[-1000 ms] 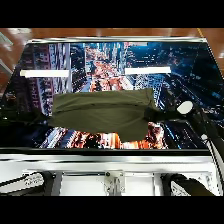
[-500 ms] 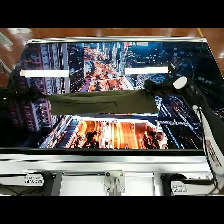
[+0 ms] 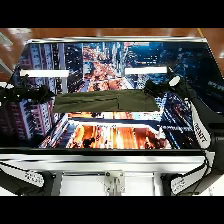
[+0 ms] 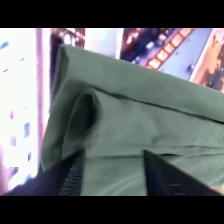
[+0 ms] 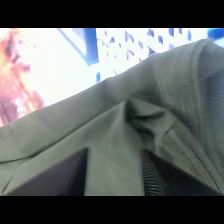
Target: Fold the shirts.
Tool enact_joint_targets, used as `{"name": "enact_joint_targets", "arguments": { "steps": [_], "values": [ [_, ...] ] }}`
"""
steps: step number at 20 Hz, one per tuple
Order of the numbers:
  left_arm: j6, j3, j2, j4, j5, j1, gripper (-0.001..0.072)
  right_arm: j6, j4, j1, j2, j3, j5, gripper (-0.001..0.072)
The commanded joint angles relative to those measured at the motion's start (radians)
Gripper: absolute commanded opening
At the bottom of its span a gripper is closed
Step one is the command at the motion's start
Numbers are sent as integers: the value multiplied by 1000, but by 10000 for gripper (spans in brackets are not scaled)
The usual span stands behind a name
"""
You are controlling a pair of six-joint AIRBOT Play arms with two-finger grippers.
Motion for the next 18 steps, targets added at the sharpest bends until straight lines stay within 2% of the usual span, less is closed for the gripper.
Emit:
{"name": "enact_joint_targets", "arguments": {
  "steps": [1, 2, 3, 5, 6, 9, 14, 18],
  "values": [
    [-4, 29, -15, 1, -51, 10, 469, -113, -21, -18, 7, 8, 43, 478],
    [-4, 47, -14, 3, -79, 23, 469, -140, -66, -36, 29, 11, 76, 598],
    [-8, 68, -14, 2, -111, 42, 469, -141, -138, -61, 56, 11, 109, 679],
    [-14, 110, -12, 2, -181, 74, 469, -92, -251, -123, 90, 11, 188, 679],
    [-16, 124, -7, 2, -207, 85, 468, -72, -249, -161, 92, 11, 237, 679],
    [-14, 130, 39, 1, -246, 88, 464, -78, -140, -234, 48, 11, 351, 679],
    [2, 130, 126, -1, -248, 48, 464, -146, 85, -230, -62, 11, 355, 680],
    [8, 130, 155, -2, -245, -10, 464, -157, 232, -213, -129, 11, 359, 679]
  ]
}}
